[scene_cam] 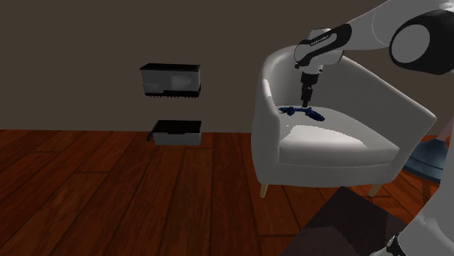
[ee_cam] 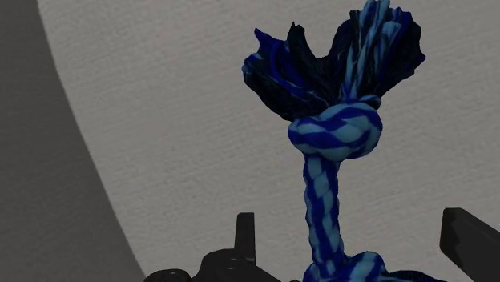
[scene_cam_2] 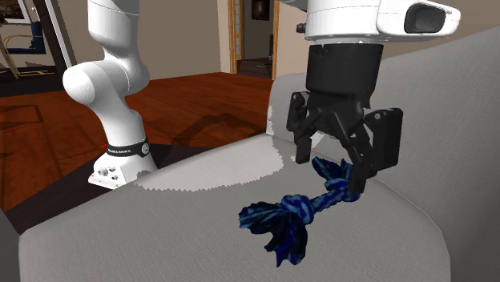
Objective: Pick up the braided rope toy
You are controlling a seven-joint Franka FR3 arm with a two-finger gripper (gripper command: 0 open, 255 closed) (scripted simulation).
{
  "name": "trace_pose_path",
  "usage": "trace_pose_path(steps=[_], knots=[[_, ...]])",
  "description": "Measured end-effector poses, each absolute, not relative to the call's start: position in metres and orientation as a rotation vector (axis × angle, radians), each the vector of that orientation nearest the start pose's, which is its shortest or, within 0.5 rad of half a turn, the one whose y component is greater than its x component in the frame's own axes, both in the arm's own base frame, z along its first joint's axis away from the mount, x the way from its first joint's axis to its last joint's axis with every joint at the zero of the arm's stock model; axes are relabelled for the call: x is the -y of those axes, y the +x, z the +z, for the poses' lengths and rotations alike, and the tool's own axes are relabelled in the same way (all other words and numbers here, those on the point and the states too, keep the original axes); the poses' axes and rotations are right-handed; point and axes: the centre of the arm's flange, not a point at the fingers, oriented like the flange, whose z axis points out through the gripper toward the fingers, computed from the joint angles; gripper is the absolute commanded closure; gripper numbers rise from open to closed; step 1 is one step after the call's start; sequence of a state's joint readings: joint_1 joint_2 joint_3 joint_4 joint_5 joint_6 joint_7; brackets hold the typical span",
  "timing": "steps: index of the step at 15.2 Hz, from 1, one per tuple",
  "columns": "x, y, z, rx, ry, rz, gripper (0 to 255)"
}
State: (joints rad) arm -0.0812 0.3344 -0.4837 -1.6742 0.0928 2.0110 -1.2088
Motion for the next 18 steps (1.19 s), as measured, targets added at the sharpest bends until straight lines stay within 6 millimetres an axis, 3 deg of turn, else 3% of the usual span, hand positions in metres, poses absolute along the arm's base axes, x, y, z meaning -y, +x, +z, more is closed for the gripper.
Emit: trace_pose_path(steps=[7,8,18], knots=[[0.320,0.571,0.396,1.012,-3.055,0.042,0],[0.321,0.571,0.395,1.012,-3.055,0.042,255],[0.321,0.571,0.394,1.013,-3.055,0.040,255]])
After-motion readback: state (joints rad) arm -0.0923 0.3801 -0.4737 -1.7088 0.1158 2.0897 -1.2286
